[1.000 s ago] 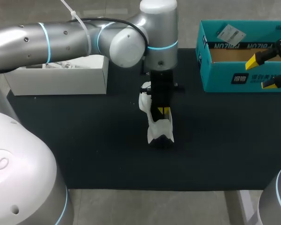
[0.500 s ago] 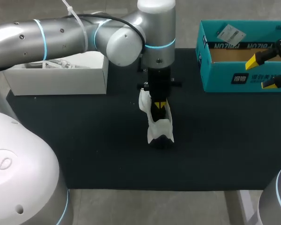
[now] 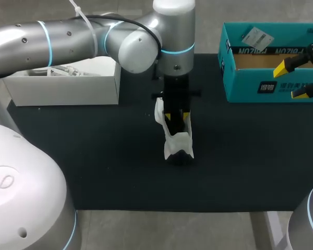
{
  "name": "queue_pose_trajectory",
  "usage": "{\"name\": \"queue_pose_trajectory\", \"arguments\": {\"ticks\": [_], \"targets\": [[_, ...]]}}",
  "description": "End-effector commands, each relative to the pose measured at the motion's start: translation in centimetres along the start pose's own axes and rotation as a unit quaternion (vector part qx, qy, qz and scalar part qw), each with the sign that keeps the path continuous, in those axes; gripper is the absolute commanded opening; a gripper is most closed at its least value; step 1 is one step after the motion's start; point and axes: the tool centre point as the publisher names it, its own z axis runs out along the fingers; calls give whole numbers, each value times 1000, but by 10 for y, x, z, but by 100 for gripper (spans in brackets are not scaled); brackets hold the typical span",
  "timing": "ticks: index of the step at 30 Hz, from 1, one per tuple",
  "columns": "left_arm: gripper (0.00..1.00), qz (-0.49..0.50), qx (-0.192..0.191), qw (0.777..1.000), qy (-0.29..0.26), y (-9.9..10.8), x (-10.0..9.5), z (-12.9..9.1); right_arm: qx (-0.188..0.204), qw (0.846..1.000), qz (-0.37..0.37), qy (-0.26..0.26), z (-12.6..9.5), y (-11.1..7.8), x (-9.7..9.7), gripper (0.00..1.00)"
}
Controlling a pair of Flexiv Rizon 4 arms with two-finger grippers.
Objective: Take the shoe out of the shoebox, open the shoe tongue, remove and reinsert the insole, then place the shoe into the shoebox
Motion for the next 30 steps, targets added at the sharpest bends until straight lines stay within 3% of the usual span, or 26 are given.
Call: {"name": "queue_pose_trajectory", "arguments": {"ticks": [1, 11, 30], "targets": [[100, 2, -2, 1000, 1, -4, 3, -3, 0, 1000, 1, -2, 1, 1, 1, 100], [100, 5, -9, 1000, 3, -3, 6, -11, 0, 1000, 1, -2, 1, 1, 1, 100], [100, -23, -43, 999, -14, 28, 5, -40, 0, 1000, 1, -2, 1, 1, 1, 100]]}}
